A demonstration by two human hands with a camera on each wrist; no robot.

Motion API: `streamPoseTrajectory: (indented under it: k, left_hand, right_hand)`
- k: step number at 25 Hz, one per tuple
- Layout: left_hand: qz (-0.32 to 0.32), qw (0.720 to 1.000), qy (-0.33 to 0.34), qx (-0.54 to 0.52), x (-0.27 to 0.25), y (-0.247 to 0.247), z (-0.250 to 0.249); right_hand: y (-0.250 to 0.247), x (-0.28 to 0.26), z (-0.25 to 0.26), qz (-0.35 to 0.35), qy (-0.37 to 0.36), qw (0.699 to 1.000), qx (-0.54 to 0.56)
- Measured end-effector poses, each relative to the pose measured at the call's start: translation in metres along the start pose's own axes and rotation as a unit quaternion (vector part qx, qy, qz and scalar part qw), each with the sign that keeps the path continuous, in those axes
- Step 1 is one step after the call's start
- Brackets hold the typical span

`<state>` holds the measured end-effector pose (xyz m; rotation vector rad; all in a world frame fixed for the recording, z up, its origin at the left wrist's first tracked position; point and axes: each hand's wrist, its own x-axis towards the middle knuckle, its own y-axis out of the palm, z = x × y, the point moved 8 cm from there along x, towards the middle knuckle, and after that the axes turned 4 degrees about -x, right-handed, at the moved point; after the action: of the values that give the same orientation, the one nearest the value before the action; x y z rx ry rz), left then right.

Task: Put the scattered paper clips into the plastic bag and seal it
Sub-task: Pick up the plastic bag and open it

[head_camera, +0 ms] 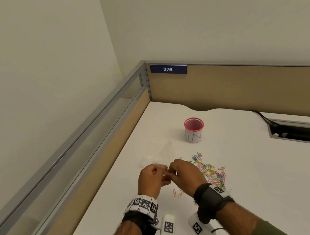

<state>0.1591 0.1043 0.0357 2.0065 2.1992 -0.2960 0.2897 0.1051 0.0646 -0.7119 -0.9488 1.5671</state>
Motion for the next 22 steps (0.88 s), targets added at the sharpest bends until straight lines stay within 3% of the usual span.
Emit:
streamPoseTrajectory:
  k: [5, 9, 14, 20, 22]
  left_hand:
    - [0.074, 0.997, -0.002, -0.022, 0.005, 0.022, 0.0]
    - [0.001, 0.997, 0.041, 0.072, 0.017, 0.011, -0.007]
    - [0.013, 0.995, 0.025, 0.094, 0.036, 0.006, -0.006]
    - [0.11, 0.993, -0.027, -0.02, 0.038, 0.012, 0.002]
    - [0.113, 0.992, -0.027, -0.041, 0.037, 0.009, 0.003]
  right_hand:
    - [-0.01, 0.003, -0.013, -0.027, 0.005, 1.0, 0.016]
    - [-0.015, 0.008, -0.011, -0.023, 0.012, 1.0, 0.012]
    - [-0.016, 0.012, -0.012, -0.02, 0.046, 0.997, 0.065]
    - [-0.01, 0.022, -0.018, -0.032, 0.085, 0.987, 0.13]
    - [-0.007, 0.022, -0.019, -0.021, 0.078, 0.989, 0.126]
